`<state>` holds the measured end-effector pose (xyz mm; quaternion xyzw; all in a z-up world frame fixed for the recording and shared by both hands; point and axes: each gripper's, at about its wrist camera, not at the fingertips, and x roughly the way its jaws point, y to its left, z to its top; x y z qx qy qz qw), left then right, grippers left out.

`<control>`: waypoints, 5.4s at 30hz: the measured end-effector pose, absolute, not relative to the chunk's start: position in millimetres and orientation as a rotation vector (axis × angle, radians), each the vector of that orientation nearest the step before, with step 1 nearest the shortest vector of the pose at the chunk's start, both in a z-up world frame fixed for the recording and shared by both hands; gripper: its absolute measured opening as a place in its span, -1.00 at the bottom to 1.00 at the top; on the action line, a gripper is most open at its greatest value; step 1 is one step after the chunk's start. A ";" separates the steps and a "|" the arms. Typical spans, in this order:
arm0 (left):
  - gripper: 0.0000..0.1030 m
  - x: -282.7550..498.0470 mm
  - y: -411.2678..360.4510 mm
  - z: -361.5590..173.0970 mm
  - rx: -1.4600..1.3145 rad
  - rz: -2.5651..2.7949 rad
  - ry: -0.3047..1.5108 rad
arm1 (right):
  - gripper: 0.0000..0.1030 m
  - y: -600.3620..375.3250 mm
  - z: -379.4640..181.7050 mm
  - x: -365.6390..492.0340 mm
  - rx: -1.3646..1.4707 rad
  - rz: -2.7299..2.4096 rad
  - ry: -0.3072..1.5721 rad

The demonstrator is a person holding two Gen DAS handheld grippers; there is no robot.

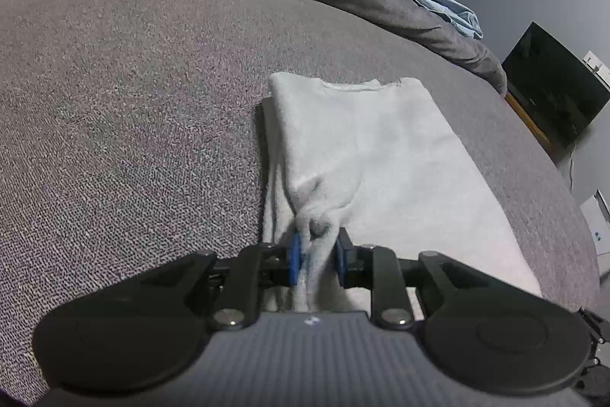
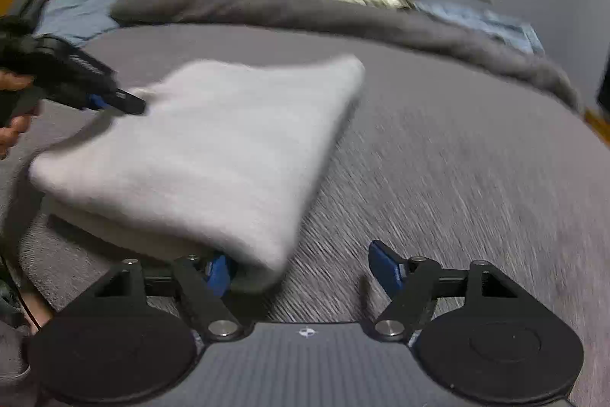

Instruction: Fold small clothes

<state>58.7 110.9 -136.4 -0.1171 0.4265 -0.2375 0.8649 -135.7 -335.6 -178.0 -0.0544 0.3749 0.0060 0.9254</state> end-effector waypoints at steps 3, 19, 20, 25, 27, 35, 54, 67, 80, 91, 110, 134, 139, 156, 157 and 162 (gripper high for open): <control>-0.62 60.6 111.5 -138.5 -0.240 -0.507 0.895 | 0.65 -360.1 -181.9 -131.8 0.052 -0.047 0.849; -0.56 56.4 97.5 -130.9 -0.140 -0.508 0.874 | 0.56 -342.3 -123.3 -127.4 0.133 0.062 0.761; -0.56 56.4 97.0 -131.0 -0.142 -0.506 0.873 | 0.57 -346.1 -125.5 -122.8 0.161 0.043 0.763; -0.53 56.8 95.9 -133.0 -0.162 -0.503 0.875 | 0.68 -355.0 -163.3 -101.1 0.178 0.022 0.874; -0.50 52.5 97.1 -128.0 -0.173 -0.514 0.853 | 0.66 -361.0 -167.4 -98.0 0.243 0.015 0.888; 0.29 42.8 130.5 -116.4 -0.391 -0.503 0.920 | 0.72 -379.5 -133.7 -62.1 0.301 0.135 0.770; 0.16 32.5 120.6 -178.5 -0.464 -0.759 1.062 | 0.71 -426.5 -224.0 137.8 0.530 0.507 0.849; -0.48 67.5 125.5 -156.1 -0.644 -0.906 0.907 | -0.66 -431.4 -190.7 205.3 0.532 0.536 0.605; -0.16 125.5 80.4 -162.7 -0.440 -0.707 0.932 | 0.46 -457.2 -159.4 242.6 0.335 0.112 0.728; -0.33 84.8 109.4 -165.9 -0.469 -0.628 0.956 | 0.60 -433.4 -178.0 102.7 0.517 0.271 0.979; 0.29 1.6 99.7 -96.4 -0.154 -0.526 0.872 | 0.75 -390.3 -133.8 9.7 0.158 0.061 0.883; 1.00 -77.2 42.1 -175.7 0.217 -0.389 0.670 | 1.00 -346.0 -214.9 -60.6 -0.074 -0.056 0.726; 1.00 -78.5 44.9 -179.2 0.204 -0.398 0.661 | 1.00 -343.5 -221.0 -61.3 -0.082 -0.063 0.706; 1.00 -74.4 45.3 -180.1 0.205 -0.402 0.658 | 1.00 -340.8 -223.1 -63.6 -0.085 -0.067 0.700; 1.00 -74.4 45.2 -180.2 0.204 -0.402 0.658 | 1.00 -340.7 -223.3 -63.6 -0.086 -0.067 0.700; 1.00 -74.4 45.0 -180.2 0.205 -0.401 0.658 | 1.00 -340.8 -222.7 -63.1 -0.086 -0.067 0.699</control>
